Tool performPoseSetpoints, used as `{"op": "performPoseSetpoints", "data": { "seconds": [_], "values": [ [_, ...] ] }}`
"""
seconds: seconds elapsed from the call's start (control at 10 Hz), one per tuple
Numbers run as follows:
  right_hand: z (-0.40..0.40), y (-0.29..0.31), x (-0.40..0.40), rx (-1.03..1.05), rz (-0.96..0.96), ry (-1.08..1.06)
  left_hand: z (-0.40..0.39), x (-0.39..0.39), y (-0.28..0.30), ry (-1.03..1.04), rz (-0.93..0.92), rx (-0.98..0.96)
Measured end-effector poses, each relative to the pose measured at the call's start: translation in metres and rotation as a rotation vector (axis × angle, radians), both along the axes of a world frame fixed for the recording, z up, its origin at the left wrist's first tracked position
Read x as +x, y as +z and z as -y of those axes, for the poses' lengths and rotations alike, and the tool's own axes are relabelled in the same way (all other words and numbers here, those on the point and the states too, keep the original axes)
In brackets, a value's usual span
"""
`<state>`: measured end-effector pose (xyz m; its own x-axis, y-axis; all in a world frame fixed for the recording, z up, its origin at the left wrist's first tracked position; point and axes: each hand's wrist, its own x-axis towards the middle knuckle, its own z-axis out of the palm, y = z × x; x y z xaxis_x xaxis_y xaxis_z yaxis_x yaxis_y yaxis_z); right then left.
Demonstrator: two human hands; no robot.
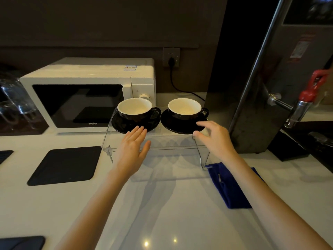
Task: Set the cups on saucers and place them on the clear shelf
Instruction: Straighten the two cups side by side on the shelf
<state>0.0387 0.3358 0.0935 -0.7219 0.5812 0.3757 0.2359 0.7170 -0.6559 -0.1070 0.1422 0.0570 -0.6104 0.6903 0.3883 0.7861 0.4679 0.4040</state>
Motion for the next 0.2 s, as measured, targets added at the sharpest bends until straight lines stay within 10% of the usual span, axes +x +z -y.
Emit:
{"op": "performPoseSetpoints", "data": {
  "seconds": [0.2],
  "values": [
    [0.06, 0.116, 0.07, -0.284, -0.573, 0.332, 0.029, 0.028, 0.006, -0.012, -0.123, 0.193]
  ]
}}
